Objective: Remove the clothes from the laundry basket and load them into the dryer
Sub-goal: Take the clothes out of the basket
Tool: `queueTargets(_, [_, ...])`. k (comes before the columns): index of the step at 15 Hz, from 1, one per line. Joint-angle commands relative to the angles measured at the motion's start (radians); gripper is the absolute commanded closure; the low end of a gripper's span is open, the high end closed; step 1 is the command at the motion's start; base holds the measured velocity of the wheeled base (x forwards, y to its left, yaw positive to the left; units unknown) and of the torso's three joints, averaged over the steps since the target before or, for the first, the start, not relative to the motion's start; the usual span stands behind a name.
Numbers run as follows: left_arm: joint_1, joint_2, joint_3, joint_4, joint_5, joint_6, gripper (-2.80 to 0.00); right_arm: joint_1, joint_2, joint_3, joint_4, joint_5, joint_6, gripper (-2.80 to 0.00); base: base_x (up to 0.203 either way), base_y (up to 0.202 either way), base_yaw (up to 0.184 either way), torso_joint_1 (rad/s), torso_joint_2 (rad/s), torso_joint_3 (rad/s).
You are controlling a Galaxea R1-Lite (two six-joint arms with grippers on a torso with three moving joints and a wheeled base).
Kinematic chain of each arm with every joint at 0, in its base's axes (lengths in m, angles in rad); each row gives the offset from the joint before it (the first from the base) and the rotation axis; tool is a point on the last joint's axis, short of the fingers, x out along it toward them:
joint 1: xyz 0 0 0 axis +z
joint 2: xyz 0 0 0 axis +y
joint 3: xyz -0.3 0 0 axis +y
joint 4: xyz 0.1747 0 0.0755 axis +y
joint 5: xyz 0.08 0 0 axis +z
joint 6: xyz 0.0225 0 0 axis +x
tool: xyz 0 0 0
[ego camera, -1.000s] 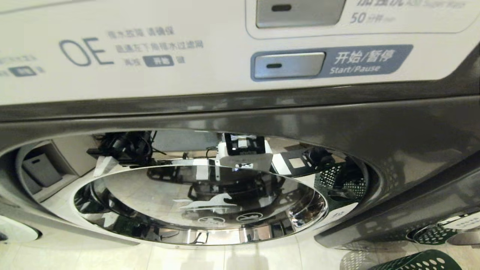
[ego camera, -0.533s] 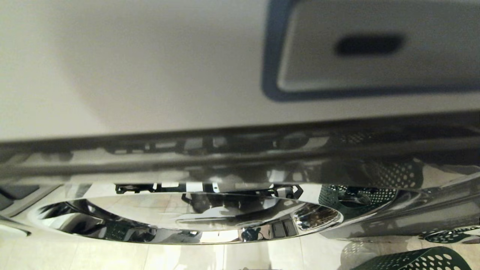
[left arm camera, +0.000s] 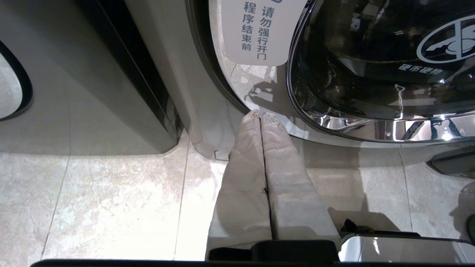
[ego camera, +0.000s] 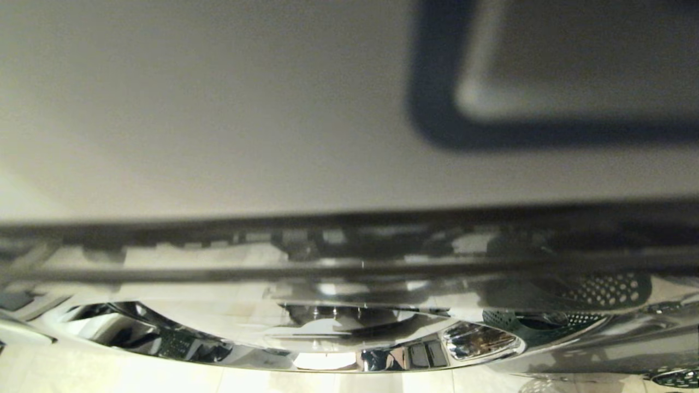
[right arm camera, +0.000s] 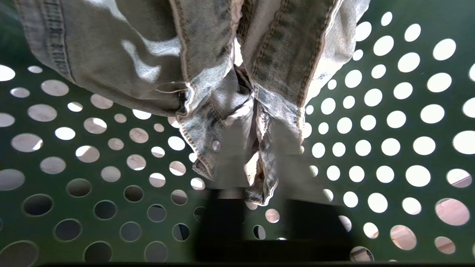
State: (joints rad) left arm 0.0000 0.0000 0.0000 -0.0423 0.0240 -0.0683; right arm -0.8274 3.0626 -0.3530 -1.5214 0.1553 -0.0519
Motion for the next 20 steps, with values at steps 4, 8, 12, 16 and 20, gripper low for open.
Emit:
queueTargets(4, [0.0, 0.0, 0.014, 0.001, 0.002, -0.001, 0.0, -0.002, 0.001, -0.004, -0.009, 0.004, 0.001, -2.8, 0.0, 0.0, 0.0, 0.002, 0.0, -0.027])
queueTargets(8, [0.0, 0.0, 0.014, 0.001, 0.001, -0.002, 0.0, -0.002, 0.001, -0.006, -0.009, 0.015, 0.001, -2.8, 0.0, 0.0, 0.0, 0.0, 0.0, 0.0])
queueTargets(12, [0.0, 0.0, 0.014, 0.001, 0.001, -0.002, 0.0, -0.002, 0.001, -0.004, -0.009, 0.015, 0.001, -2.8, 0.0, 0.0, 0.0, 0.0, 0.0, 0.0])
queueTargets(16, [0.0, 0.0, 0.014, 0.001, 0.002, -0.004, 0.0, -0.002, 0.001, -0.003, -0.009, 0.016, 0.002, -2.8, 0.0, 0.0, 0.0, 0.0, 0.0, 0.0])
queueTargets(20, [0.0, 0.0, 0.014, 0.001, 0.001, 0.002, 0.0, -0.004, 0.001, 0.0, -0.009, 0.016, 0.003, -2.8, 0.0, 0.0, 0.0, 0.0, 0.0, 0.0])
